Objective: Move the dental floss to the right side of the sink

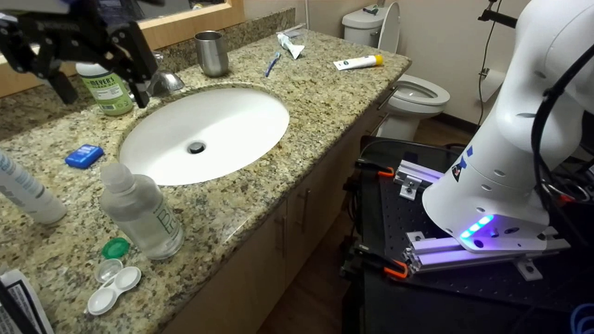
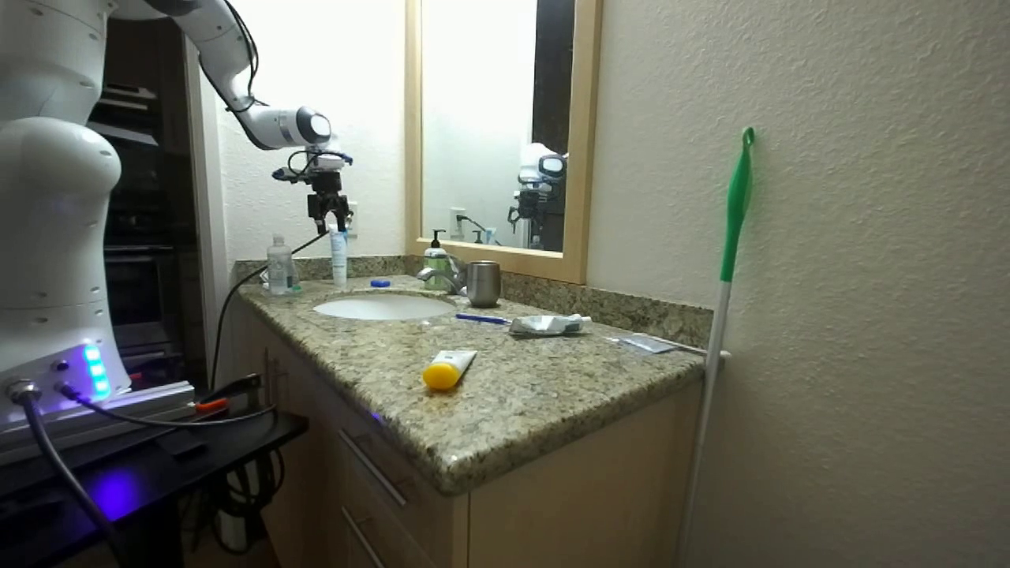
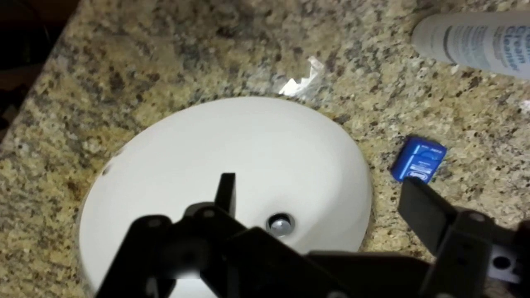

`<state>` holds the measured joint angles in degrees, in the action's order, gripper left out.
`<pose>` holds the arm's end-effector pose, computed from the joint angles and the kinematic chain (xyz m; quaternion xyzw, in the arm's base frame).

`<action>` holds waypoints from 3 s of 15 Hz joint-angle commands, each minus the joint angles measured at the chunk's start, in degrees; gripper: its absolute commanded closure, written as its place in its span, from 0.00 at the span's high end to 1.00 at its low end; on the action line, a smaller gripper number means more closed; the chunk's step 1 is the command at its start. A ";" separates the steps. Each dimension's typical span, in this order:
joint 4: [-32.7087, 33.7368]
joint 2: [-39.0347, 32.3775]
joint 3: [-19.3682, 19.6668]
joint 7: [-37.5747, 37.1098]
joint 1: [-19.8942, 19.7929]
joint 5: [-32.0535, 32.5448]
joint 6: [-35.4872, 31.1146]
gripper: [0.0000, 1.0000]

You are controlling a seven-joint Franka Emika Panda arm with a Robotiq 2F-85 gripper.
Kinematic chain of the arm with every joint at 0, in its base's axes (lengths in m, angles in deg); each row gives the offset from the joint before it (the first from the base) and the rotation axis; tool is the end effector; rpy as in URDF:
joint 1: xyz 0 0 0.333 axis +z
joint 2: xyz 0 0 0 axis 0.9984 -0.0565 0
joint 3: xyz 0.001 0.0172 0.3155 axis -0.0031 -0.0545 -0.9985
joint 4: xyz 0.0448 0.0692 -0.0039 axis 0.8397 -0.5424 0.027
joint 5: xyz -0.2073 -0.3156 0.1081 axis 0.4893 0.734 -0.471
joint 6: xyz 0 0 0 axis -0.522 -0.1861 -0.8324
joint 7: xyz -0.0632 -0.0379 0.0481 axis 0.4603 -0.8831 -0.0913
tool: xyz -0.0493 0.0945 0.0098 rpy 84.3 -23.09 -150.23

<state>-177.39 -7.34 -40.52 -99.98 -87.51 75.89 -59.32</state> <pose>0.5917 0.0977 0.3881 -0.7871 0.6149 -0.0474 0.0055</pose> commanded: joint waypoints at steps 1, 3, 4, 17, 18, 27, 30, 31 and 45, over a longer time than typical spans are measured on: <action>8.93 -7.95 3.40 -7.69 5.14 -6.15 -0.83 1.00; 6.28 -5.89 4.94 -6.10 6.24 -5.78 -1.24 1.00; 7.38 -6.96 5.40 -6.84 7.12 -5.95 -1.42 1.00; 31.09 -23.44 9.90 -16.06 9.26 -6.36 7.93 1.00; 34.39 -25.76 10.75 -18.07 10.37 -5.91 10.79 1.00; 35.76 -25.31 14.41 -12.42 2.93 -9.34 15.70 1.00; 35.57 -25.08 15.50 -10.63 1.64 -10.73 16.75 1.00; 36.39 -25.22 15.72 -9.19 0.00 -11.55 17.68 1.00; 28.62 -25.07 14.10 -14.38 9.28 -8.01 12.75 1.00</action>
<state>-149.15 -32.09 -26.06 -114.37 -78.10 68.04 -46.24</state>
